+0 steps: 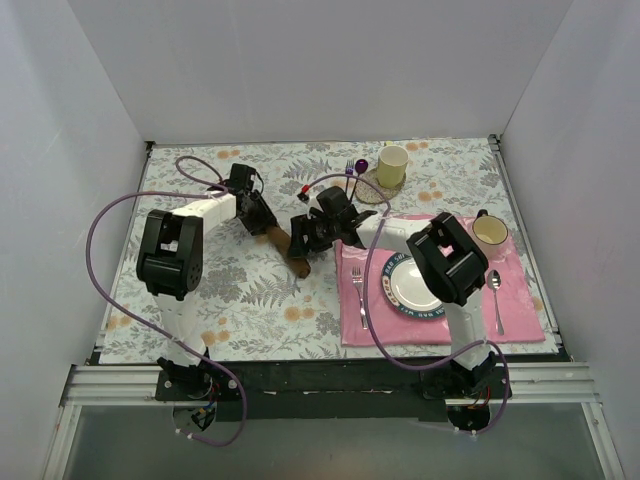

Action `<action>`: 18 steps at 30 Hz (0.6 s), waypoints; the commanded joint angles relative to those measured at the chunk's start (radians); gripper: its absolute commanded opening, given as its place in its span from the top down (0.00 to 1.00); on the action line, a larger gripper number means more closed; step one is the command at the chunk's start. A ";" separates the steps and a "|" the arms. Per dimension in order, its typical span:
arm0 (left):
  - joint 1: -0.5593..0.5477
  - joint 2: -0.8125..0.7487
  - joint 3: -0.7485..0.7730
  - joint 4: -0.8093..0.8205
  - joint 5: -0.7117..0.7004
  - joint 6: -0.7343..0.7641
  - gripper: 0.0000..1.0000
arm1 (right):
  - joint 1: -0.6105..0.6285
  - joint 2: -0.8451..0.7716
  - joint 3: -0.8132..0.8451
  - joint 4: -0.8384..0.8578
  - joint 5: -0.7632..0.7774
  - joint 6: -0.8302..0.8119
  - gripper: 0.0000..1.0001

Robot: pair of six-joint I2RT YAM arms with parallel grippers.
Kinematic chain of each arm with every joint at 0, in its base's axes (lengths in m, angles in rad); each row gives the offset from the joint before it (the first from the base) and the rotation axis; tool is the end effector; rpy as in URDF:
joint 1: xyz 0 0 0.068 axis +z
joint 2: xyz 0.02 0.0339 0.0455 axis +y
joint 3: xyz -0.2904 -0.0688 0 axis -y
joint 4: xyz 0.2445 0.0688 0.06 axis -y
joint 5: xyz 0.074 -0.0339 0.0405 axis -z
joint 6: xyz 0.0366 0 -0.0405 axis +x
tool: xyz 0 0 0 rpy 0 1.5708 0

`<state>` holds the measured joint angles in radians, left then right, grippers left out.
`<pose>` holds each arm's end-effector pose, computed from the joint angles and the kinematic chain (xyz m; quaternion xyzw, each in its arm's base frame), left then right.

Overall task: Fold the napkin, place the utensils inside, and roll it up
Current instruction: Roll the napkin with the utensil

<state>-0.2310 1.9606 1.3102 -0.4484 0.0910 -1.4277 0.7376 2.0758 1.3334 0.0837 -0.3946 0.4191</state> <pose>0.3998 -0.0974 0.1834 -0.5383 0.8085 -0.2021 0.1251 0.3358 0.3241 0.1806 -0.2248 0.8556 0.3834 0.2654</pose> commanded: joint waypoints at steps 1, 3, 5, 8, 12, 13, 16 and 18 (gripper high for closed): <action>-0.002 0.061 0.053 -0.058 -0.024 0.033 0.67 | -0.007 -0.094 0.012 -0.162 0.122 -0.180 0.26; -0.002 0.075 0.073 -0.073 -0.025 0.038 0.67 | 0.006 -0.108 0.013 -0.174 0.135 -0.239 0.24; -0.002 0.086 0.098 -0.102 -0.030 0.042 0.66 | 0.029 -0.111 0.015 -0.179 0.174 -0.279 0.23; -0.004 0.092 0.113 -0.108 -0.025 0.049 0.65 | 0.046 -0.114 0.018 -0.173 0.186 -0.312 0.22; -0.004 0.124 0.150 -0.113 -0.008 0.056 0.64 | 0.049 -0.108 0.026 -0.153 0.168 -0.309 0.22; -0.004 0.133 0.162 -0.127 -0.005 0.058 0.64 | 0.051 -0.103 0.038 -0.151 0.157 -0.309 0.22; -0.002 0.161 0.192 -0.136 0.010 0.069 0.64 | 0.052 -0.088 0.055 -0.156 0.134 -0.310 0.22; -0.002 0.169 0.201 -0.138 0.010 0.078 0.64 | 0.051 -0.077 0.058 -0.148 0.123 -0.309 0.22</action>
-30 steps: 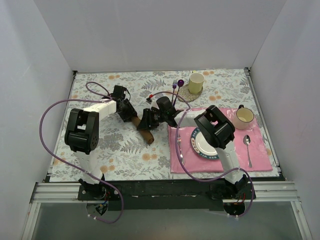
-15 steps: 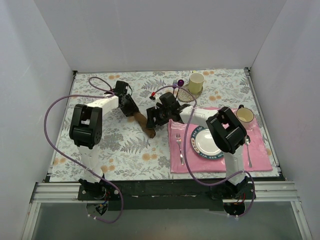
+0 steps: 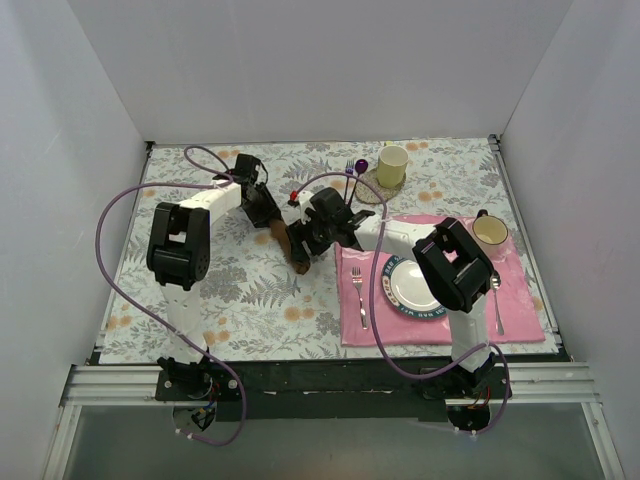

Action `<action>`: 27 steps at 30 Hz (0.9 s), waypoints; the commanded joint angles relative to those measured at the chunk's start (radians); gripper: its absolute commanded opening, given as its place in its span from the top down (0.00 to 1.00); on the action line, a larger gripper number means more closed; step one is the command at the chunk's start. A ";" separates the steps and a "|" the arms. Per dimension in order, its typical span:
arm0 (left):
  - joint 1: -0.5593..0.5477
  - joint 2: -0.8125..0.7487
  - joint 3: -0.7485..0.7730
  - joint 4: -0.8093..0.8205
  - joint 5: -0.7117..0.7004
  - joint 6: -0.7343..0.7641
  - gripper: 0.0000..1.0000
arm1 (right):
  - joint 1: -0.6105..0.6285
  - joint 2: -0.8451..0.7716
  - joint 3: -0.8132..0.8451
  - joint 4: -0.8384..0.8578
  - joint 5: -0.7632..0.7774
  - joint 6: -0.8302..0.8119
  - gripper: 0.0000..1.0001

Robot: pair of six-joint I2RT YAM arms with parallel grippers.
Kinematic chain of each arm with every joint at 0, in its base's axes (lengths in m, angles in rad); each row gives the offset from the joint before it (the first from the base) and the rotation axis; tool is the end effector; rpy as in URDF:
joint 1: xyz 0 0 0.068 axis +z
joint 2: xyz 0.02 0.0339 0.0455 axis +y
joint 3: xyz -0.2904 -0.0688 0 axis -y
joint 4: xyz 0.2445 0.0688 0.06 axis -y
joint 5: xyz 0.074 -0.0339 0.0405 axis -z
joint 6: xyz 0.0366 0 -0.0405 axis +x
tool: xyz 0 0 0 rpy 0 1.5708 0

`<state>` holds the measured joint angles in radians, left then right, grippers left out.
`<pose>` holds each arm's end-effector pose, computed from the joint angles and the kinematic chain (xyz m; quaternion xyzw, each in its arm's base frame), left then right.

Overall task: Fold the napkin, place the utensils inside, and roll it up
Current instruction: Roll the napkin with the utensil

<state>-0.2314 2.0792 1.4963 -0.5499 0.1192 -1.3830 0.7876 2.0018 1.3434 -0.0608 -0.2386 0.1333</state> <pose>0.4324 -0.1064 0.1828 -0.5197 0.8243 -0.1969 0.1080 0.3141 0.3277 0.2030 -0.3371 0.8405 0.2793 0.3192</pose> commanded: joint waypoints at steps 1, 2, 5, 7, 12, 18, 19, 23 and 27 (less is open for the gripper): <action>-0.002 0.054 0.019 -0.044 -0.023 0.036 0.64 | 0.001 0.002 0.046 0.001 -0.042 -0.020 0.22; -0.003 0.056 0.024 -0.045 -0.024 0.041 0.64 | -0.002 0.005 0.045 -0.002 -0.038 -0.008 0.24; -0.003 0.065 0.035 -0.053 -0.035 0.061 0.64 | -0.008 0.000 0.014 0.006 -0.042 0.006 0.32; -0.003 0.077 0.047 -0.058 -0.035 0.076 0.64 | -0.020 -0.009 -0.009 0.024 -0.053 0.017 0.37; -0.002 0.108 0.065 -0.061 -0.041 0.105 0.64 | -0.050 -0.038 -0.081 0.052 -0.096 0.041 0.52; -0.003 0.130 0.074 -0.065 -0.050 0.125 0.64 | -0.068 -0.032 -0.142 0.095 -0.114 0.049 0.56; -0.002 0.134 0.076 -0.065 -0.052 0.127 0.64 | -0.067 -0.031 -0.147 0.104 -0.114 0.055 0.57; -0.003 0.144 0.079 -0.065 -0.050 0.133 0.63 | -0.070 -0.021 -0.122 0.098 -0.134 0.051 0.57; -0.003 0.111 0.081 -0.065 -0.050 0.130 0.50 | -0.068 -0.018 -0.076 0.069 -0.151 0.042 0.57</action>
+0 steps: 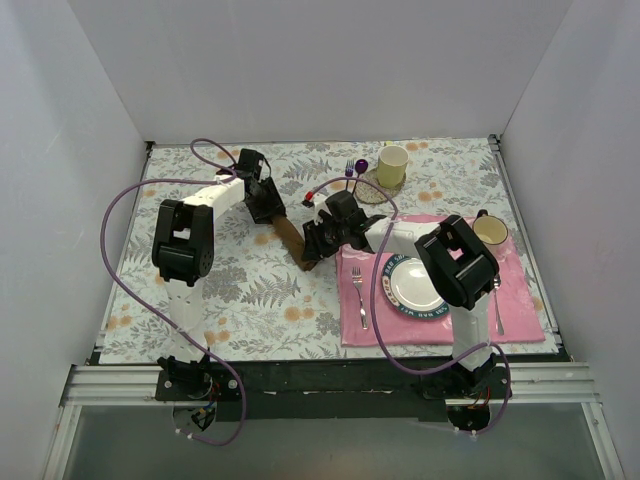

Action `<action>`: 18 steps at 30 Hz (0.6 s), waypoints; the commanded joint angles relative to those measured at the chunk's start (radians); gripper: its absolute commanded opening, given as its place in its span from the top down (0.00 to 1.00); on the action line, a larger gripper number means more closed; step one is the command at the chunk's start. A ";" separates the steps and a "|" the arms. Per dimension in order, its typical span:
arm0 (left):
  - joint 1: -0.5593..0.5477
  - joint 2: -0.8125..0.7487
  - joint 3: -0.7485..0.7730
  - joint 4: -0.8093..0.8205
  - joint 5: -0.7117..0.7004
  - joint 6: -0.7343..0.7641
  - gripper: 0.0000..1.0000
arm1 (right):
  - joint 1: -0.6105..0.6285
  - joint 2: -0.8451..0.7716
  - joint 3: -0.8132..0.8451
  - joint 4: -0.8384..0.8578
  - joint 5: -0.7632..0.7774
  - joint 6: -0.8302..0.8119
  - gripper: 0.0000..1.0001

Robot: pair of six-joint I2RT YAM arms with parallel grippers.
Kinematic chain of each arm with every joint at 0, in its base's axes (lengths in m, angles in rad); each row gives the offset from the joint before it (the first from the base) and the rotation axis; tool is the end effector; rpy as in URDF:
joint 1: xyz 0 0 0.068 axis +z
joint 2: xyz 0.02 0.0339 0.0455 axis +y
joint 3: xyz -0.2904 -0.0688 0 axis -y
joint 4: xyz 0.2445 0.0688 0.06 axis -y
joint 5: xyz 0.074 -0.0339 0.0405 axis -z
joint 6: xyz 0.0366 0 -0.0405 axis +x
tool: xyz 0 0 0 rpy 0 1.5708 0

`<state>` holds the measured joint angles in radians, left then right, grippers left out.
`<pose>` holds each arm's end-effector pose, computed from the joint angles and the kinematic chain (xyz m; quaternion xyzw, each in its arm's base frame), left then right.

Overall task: Fold the napkin, place the utensils inside, and roll it up
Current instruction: Roll the napkin with the utensil

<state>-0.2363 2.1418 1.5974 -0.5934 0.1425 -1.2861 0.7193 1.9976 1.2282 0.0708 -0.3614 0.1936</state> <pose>0.4493 -0.1135 0.1825 -0.4750 0.8507 -0.1981 0.1072 0.3228 0.2999 0.1812 -0.3050 0.8413 0.3294 0.3012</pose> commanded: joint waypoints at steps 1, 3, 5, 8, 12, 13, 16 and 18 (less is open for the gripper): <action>0.002 0.031 -0.019 -0.022 -0.076 0.033 0.42 | 0.000 -0.011 0.046 -0.063 -0.046 -0.016 0.57; 0.002 0.015 -0.005 -0.029 -0.077 0.034 0.39 | 0.000 0.001 0.070 -0.069 -0.059 -0.005 0.57; 0.002 0.003 0.012 -0.039 -0.072 0.036 0.36 | -0.001 0.013 0.080 -0.069 -0.070 0.006 0.57; 0.002 -0.008 0.033 -0.057 -0.069 0.039 0.33 | -0.001 0.027 0.091 -0.069 -0.079 0.021 0.56; 0.002 -0.019 0.036 -0.083 -0.069 0.047 0.30 | -0.001 0.030 0.100 -0.069 -0.076 0.026 0.49; 0.002 -0.022 0.033 -0.088 -0.067 0.047 0.29 | -0.001 0.030 0.103 -0.069 -0.076 0.020 0.48; 0.002 -0.034 0.009 -0.095 -0.070 0.047 0.27 | -0.003 0.038 0.119 -0.097 -0.074 0.015 0.46; 0.003 -0.060 -0.016 -0.092 -0.086 0.042 0.25 | -0.003 0.040 0.122 -0.100 -0.073 0.017 0.45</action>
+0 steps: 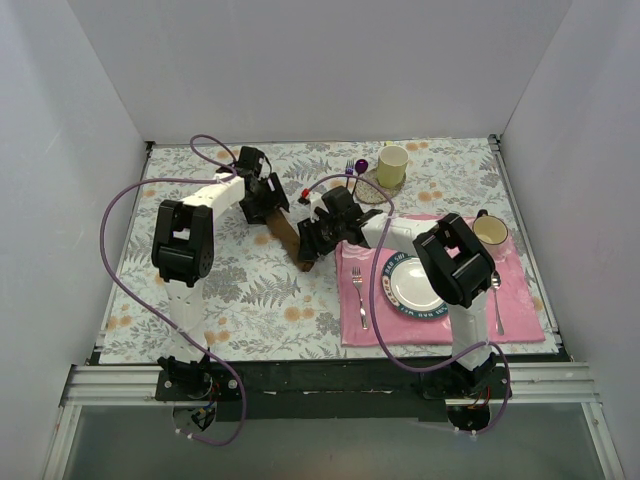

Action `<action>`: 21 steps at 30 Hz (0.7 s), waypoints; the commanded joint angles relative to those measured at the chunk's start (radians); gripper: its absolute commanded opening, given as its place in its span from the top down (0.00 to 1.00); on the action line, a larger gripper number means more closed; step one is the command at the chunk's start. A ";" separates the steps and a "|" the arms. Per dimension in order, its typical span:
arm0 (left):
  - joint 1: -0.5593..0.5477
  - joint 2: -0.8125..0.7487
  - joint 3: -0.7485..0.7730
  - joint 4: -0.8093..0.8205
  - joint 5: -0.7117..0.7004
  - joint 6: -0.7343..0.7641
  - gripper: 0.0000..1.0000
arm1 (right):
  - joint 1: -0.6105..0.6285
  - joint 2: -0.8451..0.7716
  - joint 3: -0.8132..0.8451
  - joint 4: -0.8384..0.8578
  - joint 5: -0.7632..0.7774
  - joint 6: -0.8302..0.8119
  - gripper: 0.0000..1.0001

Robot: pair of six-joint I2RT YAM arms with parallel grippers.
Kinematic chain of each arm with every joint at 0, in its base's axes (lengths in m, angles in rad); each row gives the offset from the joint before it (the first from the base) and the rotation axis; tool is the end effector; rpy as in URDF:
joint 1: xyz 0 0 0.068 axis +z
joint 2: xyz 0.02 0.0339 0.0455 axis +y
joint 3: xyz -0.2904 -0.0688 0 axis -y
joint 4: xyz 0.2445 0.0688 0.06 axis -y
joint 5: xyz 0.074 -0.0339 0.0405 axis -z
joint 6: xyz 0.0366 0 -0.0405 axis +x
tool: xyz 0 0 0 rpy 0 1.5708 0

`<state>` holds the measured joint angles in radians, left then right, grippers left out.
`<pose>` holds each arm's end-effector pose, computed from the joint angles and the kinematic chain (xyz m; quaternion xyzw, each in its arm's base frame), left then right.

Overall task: Fold the napkin, place the utensils inside, and roll it up
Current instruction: Roll the napkin with the utensil

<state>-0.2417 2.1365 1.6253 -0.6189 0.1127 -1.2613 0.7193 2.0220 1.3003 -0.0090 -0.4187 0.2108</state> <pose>0.4508 -0.1154 0.1916 -0.4647 0.8564 -0.1891 0.1219 0.3286 0.3076 0.1866 -0.3067 0.8431 0.3485 0.2714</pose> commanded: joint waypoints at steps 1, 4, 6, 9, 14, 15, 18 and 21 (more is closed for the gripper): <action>0.010 -0.064 -0.048 -0.065 -0.059 0.019 0.25 | -0.004 0.015 0.047 -0.020 -0.014 -0.002 0.45; 0.008 -0.104 -0.061 -0.074 -0.082 0.019 0.23 | -0.008 0.014 0.047 -0.020 -0.015 -0.002 0.44; 0.008 -0.122 -0.058 -0.082 -0.093 0.019 0.21 | -0.017 0.015 0.042 -0.017 -0.018 0.007 0.46; 0.008 -0.161 -0.053 -0.090 -0.099 0.022 0.21 | -0.027 0.015 0.028 -0.005 -0.026 0.018 0.49; 0.015 -0.240 -0.067 -0.055 -0.100 0.004 0.21 | -0.046 0.014 0.001 0.027 -0.043 0.039 0.52; 0.016 -0.251 -0.070 -0.030 -0.099 -0.001 0.22 | -0.049 0.014 -0.002 0.029 -0.045 0.041 0.52; 0.030 -0.262 -0.064 -0.004 -0.041 -0.036 0.27 | -0.049 0.012 -0.004 0.029 -0.049 0.039 0.52; 0.042 -0.265 -0.056 0.024 0.001 -0.069 0.31 | -0.050 0.014 -0.004 0.029 -0.048 0.038 0.52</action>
<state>-0.2211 1.9343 1.5558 -0.6491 0.0605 -1.2842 0.6701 2.0243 1.2995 -0.0177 -0.4484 0.2401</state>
